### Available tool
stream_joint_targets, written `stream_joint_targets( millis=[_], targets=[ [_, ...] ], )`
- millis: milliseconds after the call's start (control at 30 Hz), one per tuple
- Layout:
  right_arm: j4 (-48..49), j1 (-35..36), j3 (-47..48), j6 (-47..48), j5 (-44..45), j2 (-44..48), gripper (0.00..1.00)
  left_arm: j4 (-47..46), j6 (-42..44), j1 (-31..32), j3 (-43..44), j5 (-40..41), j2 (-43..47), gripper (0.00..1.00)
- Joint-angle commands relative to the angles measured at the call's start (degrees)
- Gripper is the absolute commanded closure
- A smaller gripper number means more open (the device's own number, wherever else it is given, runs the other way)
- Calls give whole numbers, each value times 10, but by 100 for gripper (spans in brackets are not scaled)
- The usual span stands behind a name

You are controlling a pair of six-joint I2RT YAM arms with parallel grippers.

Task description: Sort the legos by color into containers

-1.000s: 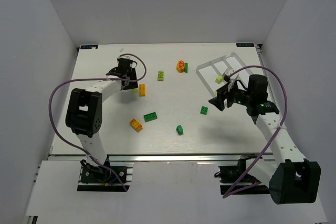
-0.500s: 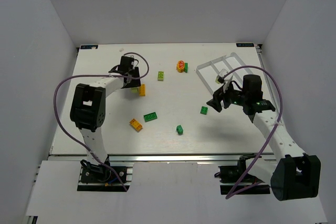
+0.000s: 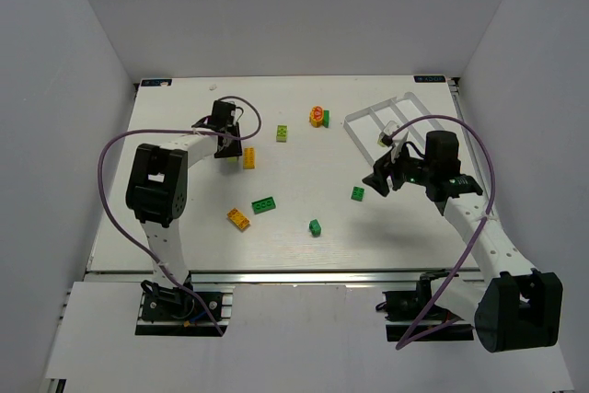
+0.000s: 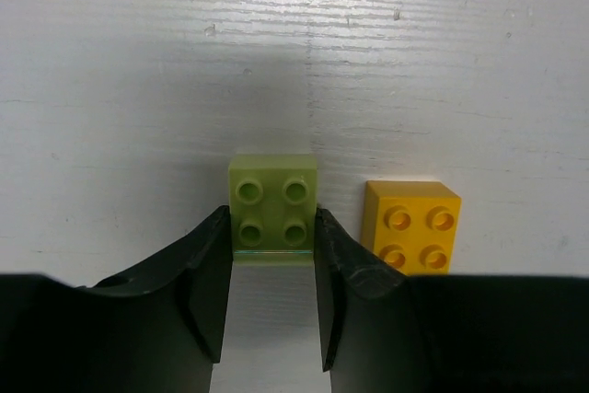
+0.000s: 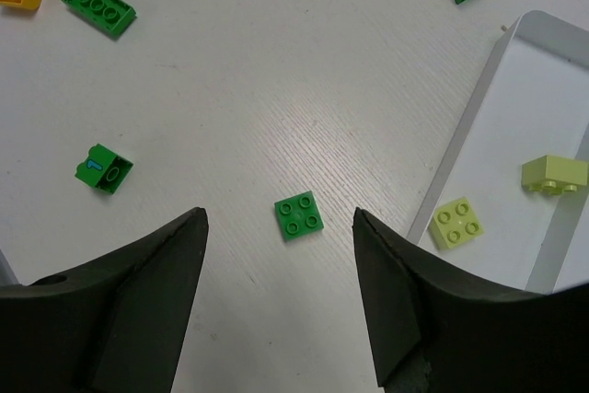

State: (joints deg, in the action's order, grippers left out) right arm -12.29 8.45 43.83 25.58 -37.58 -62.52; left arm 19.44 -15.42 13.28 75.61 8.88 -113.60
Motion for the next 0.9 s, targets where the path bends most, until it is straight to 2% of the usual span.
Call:
stream_joint_targets(
  millis=[0, 67, 133, 167, 200, 267, 300, 400, 500, 633, 767, 867],
  targets=[
    [2, 3, 27, 3, 3, 1, 30, 9, 4, -3, 16, -11, 29, 81],
    [3, 3, 27, 1, 7, 6, 34, 2, 13, 11, 16, -25, 57, 86],
    [12, 2, 27, -13, 17, 9, 53, -25, 35, 19, 9, -88, 110, 91],
    [16, 3, 31, -20, 37, 13, 62, -35, 36, 29, 7, -145, 128, 92],
    [25, 3, 32, -37, 49, 15, 80, -51, 32, 35, 2, -215, 155, 93],
    [39, 3, 32, -54, 93, 25, 96, -89, 11, 53, 0, -274, 170, 97],
    [48, 2, 29, -74, 112, 28, 100, -100, 2, 74, 2, -320, 171, 97],
    [76, -1, 24, -107, 181, 42, 100, -132, -49, 120, 38, -405, 134, 98],
    [104, -5, 17, -127, 227, 58, 100, -190, -111, 163, 71, -433, 75, 98],
    [116, -19, 9, -143, 248, 77, 100, -255, -153, 211, 147, -414, -7, 98],
    [117, -32, 8, -147, 230, 81, 100, -319, -217, 242, 238, -408, -108, 98],
    [114, -37, 10, -148, 218, 79, 100, -341, -235, 266, 295, -380, -157, 98]
  ],
)
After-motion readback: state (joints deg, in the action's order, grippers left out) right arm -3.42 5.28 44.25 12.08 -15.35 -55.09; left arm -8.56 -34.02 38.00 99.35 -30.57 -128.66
